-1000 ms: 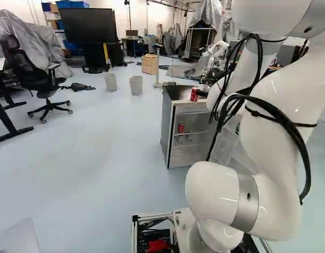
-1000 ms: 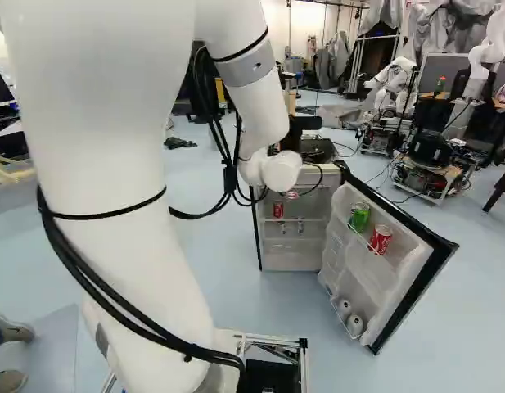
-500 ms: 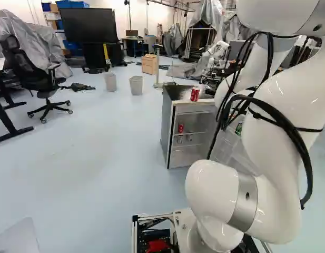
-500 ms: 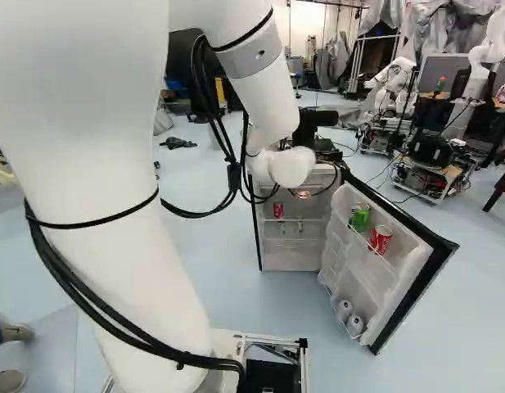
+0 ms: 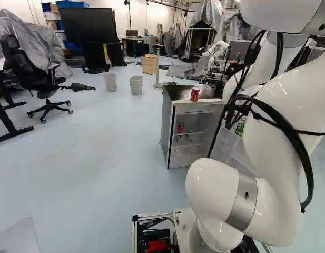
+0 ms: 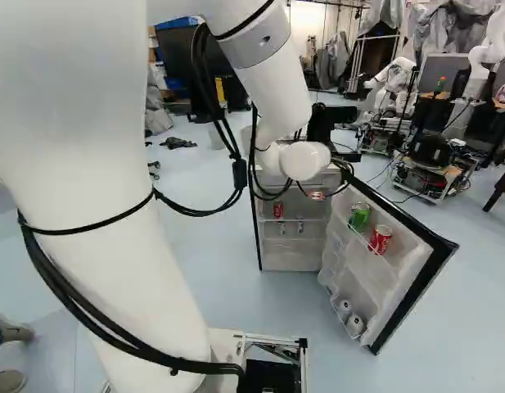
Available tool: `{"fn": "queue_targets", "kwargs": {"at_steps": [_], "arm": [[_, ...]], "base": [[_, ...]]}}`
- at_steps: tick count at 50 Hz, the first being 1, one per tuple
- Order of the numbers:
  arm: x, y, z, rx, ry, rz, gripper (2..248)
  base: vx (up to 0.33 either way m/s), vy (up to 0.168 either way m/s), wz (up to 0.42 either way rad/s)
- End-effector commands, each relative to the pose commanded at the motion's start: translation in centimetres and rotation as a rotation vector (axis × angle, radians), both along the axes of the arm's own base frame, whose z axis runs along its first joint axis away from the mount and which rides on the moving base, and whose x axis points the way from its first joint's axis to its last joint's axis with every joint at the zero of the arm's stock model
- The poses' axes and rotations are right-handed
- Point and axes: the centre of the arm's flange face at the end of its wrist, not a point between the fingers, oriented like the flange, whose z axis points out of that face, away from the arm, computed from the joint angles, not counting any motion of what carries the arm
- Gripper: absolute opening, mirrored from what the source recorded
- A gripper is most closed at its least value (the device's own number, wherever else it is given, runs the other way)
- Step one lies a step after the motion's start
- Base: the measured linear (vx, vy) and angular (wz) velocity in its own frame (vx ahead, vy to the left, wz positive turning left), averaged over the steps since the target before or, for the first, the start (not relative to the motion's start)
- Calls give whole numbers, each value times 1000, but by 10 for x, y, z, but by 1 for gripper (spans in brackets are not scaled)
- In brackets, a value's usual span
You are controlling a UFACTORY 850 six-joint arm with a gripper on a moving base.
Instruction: Grab a drink from the fridge
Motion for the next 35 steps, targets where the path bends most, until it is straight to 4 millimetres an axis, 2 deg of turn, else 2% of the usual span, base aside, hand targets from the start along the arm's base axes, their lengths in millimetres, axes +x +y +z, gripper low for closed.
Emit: {"fn": "queue_targets", "kwargs": {"at_steps": [35], "arm": [[-10,-57,20,53,123,-173,247]], "base": [[0,0,0]]}}
